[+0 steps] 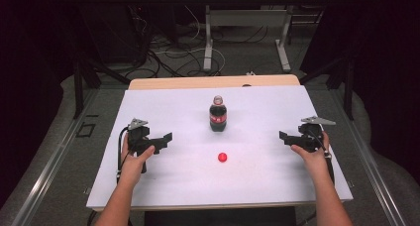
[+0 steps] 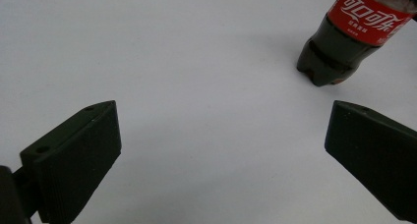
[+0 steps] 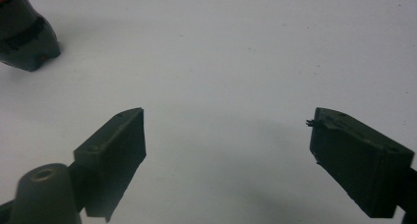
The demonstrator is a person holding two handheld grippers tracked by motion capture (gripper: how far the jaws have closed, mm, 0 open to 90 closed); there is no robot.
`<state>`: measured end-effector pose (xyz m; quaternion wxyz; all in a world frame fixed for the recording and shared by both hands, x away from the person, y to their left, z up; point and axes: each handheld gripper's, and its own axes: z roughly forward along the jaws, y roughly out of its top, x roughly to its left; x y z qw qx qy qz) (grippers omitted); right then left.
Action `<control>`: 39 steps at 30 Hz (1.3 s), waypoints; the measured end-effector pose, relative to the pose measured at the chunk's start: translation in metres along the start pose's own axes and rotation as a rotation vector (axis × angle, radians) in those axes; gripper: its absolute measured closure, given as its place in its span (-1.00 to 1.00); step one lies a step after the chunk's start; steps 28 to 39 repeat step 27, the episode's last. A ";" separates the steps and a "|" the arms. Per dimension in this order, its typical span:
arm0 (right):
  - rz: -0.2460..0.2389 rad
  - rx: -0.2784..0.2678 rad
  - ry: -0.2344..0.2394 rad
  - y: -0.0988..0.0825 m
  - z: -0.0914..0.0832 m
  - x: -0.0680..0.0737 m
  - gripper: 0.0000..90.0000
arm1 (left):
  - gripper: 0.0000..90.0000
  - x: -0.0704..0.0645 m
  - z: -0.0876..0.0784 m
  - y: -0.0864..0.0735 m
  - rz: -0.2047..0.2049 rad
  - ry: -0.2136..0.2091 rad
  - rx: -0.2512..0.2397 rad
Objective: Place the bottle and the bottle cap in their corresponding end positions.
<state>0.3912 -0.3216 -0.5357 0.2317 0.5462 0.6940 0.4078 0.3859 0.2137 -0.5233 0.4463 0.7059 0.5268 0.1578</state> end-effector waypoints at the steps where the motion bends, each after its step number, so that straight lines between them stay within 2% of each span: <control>1: -0.011 -0.004 0.000 -0.001 0.000 -0.001 -0.80 | -0.99 0.001 0.000 0.000 -0.001 0.004 -0.006; 4: -0.010 -0.001 -0.004 -0.005 0.000 -0.003 -0.86 | -0.99 0.003 -0.001 -0.001 0.005 0.009 0.007; 5: -0.004 0.004 -0.010 -0.007 0.001 -0.004 -0.87 | -0.99 0.003 0.000 -0.002 -0.009 0.012 0.000; 9: -0.005 0.014 -0.028 -0.013 0.003 -0.010 -0.89 | -0.99 0.005 0.002 -0.004 -0.014 0.015 0.005; 15: 0.045 0.007 -0.025 -0.017 0.005 -0.012 -0.89 | -0.99 0.007 0.003 -0.006 -0.013 0.024 0.009; 22: 0.041 0.013 -0.029 -0.018 0.005 -0.009 -0.89 | -0.99 0.008 0.003 -0.006 -0.011 0.028 0.013; 24: 0.023 0.008 -0.031 -0.018 0.005 -0.010 -0.89 | -0.99 0.008 0.003 -0.006 -0.011 0.028 0.013; 39: 0.033 0.008 -0.028 -0.017 0.003 -0.007 -0.89 | -0.99 0.008 0.003 -0.006 -0.012 0.027 0.012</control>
